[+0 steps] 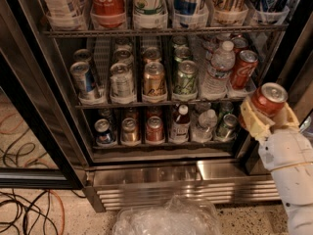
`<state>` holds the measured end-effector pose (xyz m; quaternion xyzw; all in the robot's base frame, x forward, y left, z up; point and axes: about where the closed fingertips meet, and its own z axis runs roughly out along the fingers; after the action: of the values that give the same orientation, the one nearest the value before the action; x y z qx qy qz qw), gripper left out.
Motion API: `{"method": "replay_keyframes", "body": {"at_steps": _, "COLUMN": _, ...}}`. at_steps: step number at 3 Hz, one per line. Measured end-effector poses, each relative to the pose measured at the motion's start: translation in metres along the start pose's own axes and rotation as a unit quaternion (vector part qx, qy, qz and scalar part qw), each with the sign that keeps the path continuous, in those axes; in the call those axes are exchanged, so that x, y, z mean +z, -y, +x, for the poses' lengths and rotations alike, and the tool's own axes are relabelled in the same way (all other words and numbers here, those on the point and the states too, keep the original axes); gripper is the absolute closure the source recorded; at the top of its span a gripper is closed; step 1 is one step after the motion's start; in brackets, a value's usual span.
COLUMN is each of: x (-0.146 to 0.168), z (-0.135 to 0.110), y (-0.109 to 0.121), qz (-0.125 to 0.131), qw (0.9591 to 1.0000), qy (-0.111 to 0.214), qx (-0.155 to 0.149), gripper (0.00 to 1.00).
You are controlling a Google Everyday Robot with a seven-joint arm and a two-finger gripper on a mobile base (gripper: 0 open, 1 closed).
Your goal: Pick coke can from middle shelf of fridge
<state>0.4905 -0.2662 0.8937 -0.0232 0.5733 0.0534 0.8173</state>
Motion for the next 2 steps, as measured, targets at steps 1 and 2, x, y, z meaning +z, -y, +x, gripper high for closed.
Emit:
{"method": "replay_keyframes", "body": {"at_steps": 1, "x": -0.014, "z": -0.045, "y": 0.009, "qz": -0.028, "qw": 0.9972, "qy": 0.052, "qx": 0.045, "gripper": 1.00}}
{"method": "replay_keyframes", "body": {"at_steps": 2, "x": -0.017, "z": -0.053, "y": -0.006, "qz": -0.058, "qw": 0.9951, "qy": 0.067, "qx": 0.044, "gripper": 1.00}}
